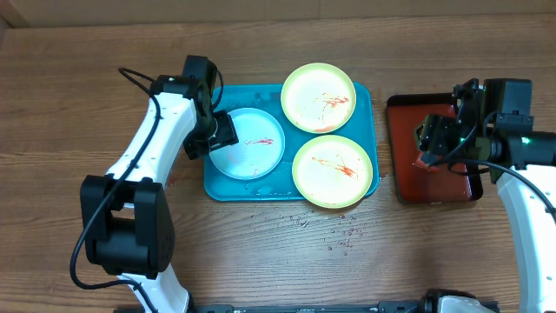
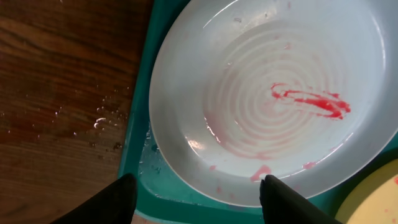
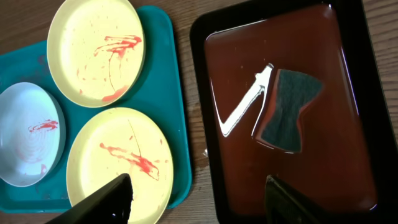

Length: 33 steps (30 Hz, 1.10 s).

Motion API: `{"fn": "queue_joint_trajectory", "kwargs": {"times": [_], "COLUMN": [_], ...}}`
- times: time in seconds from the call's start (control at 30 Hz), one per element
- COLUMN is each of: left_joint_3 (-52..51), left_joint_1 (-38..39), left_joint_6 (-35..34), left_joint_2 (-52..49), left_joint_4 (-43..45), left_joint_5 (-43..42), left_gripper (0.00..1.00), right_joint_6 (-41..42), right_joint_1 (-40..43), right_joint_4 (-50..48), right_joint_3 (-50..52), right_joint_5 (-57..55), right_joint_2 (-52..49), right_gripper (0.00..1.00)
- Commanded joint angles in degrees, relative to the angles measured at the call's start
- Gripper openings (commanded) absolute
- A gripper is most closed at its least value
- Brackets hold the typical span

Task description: Clean dirty plates on tray and stack at the side

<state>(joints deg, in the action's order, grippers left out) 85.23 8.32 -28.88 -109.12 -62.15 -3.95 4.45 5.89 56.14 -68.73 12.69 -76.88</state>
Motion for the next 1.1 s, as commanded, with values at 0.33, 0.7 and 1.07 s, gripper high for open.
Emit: {"fn": "queue_joint_trajectory", "kwargs": {"times": [0.33,0.7,1.07], "left_joint_3": [1.14,1.14,1.14], "left_joint_1": [0.17,0.83,1.05], "left_joint_6": [-4.96,-3.48,4.07], "left_joint_2": [-9.57,-12.39,-12.39], "left_joint_4": [-2.34,1.44,11.52], "left_joint_5": [1.11,2.21,6.27], "left_gripper": [0.49,0.27,0.55], "right_joint_6": [0.2,0.2,0.17], "right_joint_1": [-0.31,-0.31,-0.31], "right_joint_4": [-0.24,-0.22,-0.26], "right_joint_3": [-1.31,-1.31,-0.72], "right_joint_5": [-0.09,-0.17,-0.2], "right_joint_2": [0.33,0.33,0.28], "right_gripper": [0.68,0.67,0.67]}}
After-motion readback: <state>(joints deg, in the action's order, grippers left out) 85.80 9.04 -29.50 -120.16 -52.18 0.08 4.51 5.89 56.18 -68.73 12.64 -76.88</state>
